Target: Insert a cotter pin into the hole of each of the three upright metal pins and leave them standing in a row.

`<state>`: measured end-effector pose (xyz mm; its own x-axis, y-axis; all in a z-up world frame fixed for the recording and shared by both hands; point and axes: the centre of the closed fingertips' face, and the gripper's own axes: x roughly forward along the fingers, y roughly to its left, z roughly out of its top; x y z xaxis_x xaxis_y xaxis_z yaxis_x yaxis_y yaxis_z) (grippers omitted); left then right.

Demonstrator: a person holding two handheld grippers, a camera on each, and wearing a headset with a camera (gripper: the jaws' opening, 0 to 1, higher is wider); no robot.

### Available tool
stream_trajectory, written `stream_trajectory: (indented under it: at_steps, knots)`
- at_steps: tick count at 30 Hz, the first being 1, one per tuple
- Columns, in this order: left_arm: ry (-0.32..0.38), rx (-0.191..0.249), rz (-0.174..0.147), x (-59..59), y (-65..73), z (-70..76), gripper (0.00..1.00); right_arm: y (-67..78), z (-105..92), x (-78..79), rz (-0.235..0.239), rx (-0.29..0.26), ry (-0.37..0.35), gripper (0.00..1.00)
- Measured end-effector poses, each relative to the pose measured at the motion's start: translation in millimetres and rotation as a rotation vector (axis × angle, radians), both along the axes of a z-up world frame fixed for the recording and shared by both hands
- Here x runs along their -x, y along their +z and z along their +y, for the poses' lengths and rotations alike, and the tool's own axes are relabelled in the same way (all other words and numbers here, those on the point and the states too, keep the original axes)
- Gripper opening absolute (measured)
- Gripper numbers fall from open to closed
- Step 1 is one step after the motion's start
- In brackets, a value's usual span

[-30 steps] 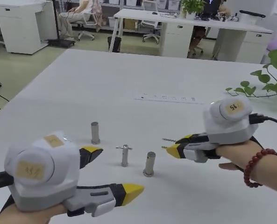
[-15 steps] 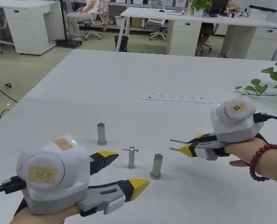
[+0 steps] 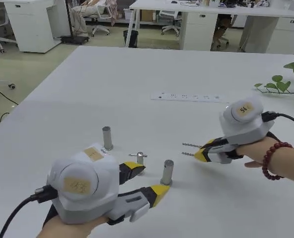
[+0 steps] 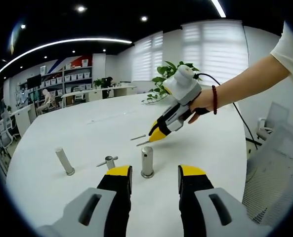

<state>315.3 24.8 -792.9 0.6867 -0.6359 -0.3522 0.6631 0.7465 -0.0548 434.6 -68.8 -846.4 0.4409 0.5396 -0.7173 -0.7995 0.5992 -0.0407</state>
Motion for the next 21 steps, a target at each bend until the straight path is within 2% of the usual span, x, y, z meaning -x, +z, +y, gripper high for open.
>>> stream_trajectory:
  at_steps: [4, 7, 12, 21]
  knots:
    - [0.023, 0.001, 0.023, -5.9, -9.8, -4.2, 0.33, -3.8, 1.6, -0.5, 0.019, 0.011, 0.015, 0.17]
    - [0.056, 0.016, 0.057, -13.3, -19.1, -7.0, 0.32, -3.9, 3.0, -0.9, 0.019, 0.018, 0.029, 0.16]
    - [0.053, -0.016, 0.051, -20.3, -27.5, -16.3, 0.31, -7.9, 4.4, -1.7, 0.037, 0.033, 0.055, 0.15]
    - [0.082, -0.031, 0.056, -33.9, -35.7, -25.3, 0.28, -13.3, 4.3, -4.1, 0.054, 0.073, 0.100, 0.13]
